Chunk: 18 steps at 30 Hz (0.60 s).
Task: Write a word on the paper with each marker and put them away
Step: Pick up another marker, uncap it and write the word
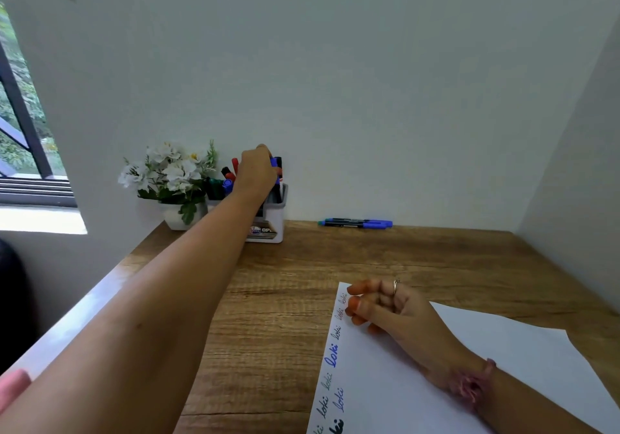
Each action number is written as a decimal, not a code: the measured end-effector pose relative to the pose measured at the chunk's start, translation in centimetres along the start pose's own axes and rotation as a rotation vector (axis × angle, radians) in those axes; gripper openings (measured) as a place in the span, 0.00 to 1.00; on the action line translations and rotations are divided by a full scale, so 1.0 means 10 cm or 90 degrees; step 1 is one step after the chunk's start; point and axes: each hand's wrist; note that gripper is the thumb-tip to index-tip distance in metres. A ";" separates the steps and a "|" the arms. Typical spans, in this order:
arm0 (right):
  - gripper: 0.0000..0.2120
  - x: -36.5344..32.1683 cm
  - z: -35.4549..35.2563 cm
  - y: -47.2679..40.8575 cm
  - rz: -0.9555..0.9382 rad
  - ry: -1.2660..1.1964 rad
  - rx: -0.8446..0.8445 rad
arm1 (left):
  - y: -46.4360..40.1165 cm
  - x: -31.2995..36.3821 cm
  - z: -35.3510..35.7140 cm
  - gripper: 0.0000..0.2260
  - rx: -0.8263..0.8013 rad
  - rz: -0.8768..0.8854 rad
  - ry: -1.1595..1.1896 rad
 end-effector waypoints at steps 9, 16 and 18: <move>0.07 0.01 0.00 -0.01 -0.006 -0.009 -0.002 | -0.08 -0.02 -0.02 0.08 -0.014 0.001 -0.033; 0.07 0.00 0.00 -0.01 -0.008 -0.006 -0.006 | -0.20 -0.08 -0.04 0.14 -0.002 0.000 -0.069; 0.07 0.00 0.00 -0.01 -0.011 -0.005 -0.007 | -0.24 -0.09 -0.04 0.09 -0.005 0.000 -0.088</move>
Point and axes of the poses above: each hand's wrist, its own y-axis away from the middle knuckle, its own z-axis out of the palm, x = y × z, and after that the axes turned 9 degrees about y, right-handed
